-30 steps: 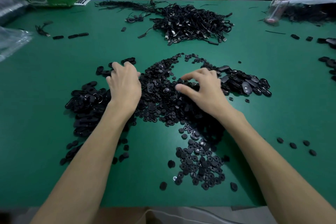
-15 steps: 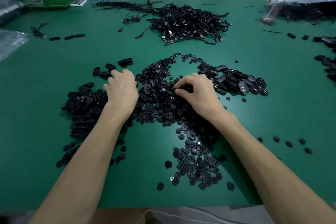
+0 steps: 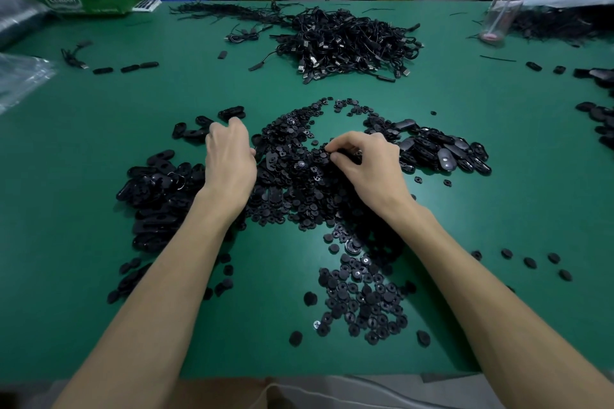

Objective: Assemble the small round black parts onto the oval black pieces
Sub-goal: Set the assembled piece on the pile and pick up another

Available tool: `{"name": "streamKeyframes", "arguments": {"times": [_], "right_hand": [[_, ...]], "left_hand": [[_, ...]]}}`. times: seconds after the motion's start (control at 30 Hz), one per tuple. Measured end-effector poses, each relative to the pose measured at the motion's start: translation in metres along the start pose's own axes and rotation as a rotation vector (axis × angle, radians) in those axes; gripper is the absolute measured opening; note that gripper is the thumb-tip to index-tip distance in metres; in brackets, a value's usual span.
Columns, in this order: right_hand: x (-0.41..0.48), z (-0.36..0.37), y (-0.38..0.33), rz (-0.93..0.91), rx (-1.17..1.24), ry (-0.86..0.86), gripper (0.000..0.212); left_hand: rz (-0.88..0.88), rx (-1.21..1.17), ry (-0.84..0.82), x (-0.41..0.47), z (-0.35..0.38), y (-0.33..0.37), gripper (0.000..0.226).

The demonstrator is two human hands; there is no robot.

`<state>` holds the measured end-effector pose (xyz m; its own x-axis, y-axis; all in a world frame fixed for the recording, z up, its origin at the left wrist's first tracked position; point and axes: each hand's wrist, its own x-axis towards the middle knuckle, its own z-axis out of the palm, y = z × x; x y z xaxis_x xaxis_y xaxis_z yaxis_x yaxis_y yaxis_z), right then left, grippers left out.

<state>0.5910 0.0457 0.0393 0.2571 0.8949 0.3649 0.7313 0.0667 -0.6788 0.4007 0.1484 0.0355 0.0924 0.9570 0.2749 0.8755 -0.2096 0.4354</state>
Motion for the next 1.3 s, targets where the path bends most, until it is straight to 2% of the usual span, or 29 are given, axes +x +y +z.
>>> {"name": "streamKeyframes", "arguments": {"times": [0.13,0.23,0.4,0.5,0.7,0.87,1.13,1.3], "right_hand": [[0.000,-0.001,-0.001,0.015,0.016,-0.013,0.013],[0.000,-0.002,-0.003,0.014,0.037,-0.013,0.012],[0.002,-0.001,-0.002,0.010,0.102,0.060,0.008],[0.002,-0.002,-0.001,0.019,0.168,0.083,0.005],[0.003,0.000,0.000,-0.008,0.107,0.028,0.005],[0.004,0.000,0.003,-0.006,0.135,0.073,0.009],[0.005,0.003,0.006,0.001,0.132,0.051,0.012],[0.005,0.002,0.007,0.021,0.143,0.067,0.014]], "left_hand": [[0.073,-0.056,0.040,-0.001,0.002,0.000,0.036],[0.123,-0.128,0.130,-0.002,-0.001,0.001,0.046],[0.191,-0.456,0.173,-0.008,-0.005,0.018,0.023],[0.195,-0.653,0.135,-0.017,-0.003,0.032,0.023],[0.405,-0.797,0.131,-0.033,0.009,0.048,0.009],[0.440,-0.786,0.070,-0.037,0.016,0.048,0.004],[0.495,-0.593,0.163,-0.038,0.017,0.049,0.012],[0.471,-0.615,0.147,-0.040,0.017,0.052,0.012]]}}
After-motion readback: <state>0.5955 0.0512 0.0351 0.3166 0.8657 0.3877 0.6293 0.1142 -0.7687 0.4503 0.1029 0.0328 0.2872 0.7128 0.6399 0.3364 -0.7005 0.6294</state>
